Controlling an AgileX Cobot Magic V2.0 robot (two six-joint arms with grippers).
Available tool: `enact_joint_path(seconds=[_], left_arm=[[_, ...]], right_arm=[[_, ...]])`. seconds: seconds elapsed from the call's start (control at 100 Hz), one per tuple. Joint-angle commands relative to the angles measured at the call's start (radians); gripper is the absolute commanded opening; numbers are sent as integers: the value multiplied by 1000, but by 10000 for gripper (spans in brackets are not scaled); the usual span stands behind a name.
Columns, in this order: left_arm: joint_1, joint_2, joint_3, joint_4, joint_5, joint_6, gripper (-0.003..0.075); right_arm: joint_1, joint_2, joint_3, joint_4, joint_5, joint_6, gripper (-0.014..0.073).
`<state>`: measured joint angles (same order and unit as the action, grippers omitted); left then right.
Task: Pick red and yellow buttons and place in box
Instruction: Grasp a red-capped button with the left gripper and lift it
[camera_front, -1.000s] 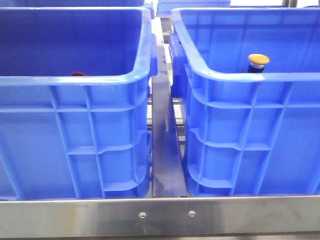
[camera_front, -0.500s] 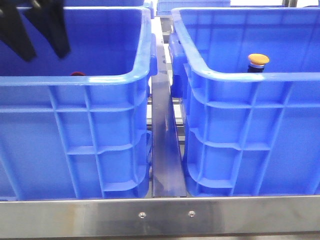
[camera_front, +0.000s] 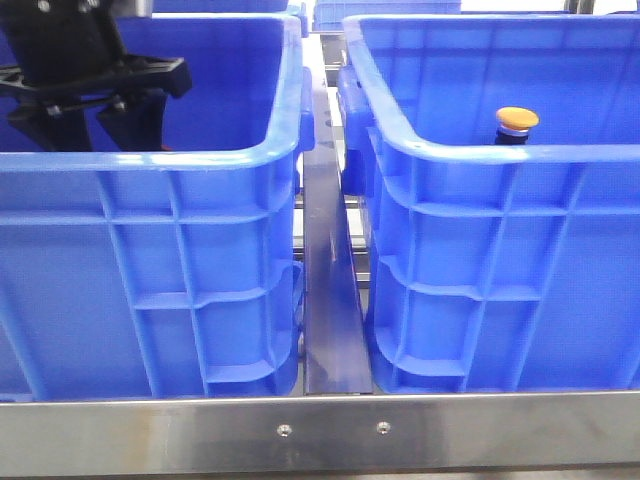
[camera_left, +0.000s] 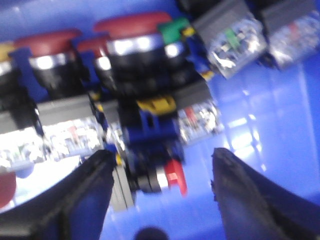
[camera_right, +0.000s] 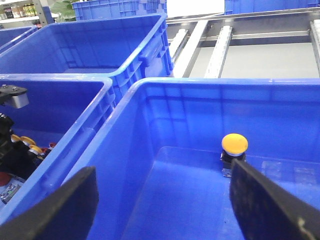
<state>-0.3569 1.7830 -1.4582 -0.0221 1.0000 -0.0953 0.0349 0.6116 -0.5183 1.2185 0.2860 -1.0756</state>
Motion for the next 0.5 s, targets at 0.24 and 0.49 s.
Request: enact_joint_path(seconds=[0.24, 0.49], left_arm=[[3, -44, -43, 11, -131, -15, 402], [12, 21, -75, 8, -80, -15, 402]], right_arm=[[-4, -3, -26, 16, -21, -10, 567], [-4, -3, -26, 16, -21, -10, 567]])
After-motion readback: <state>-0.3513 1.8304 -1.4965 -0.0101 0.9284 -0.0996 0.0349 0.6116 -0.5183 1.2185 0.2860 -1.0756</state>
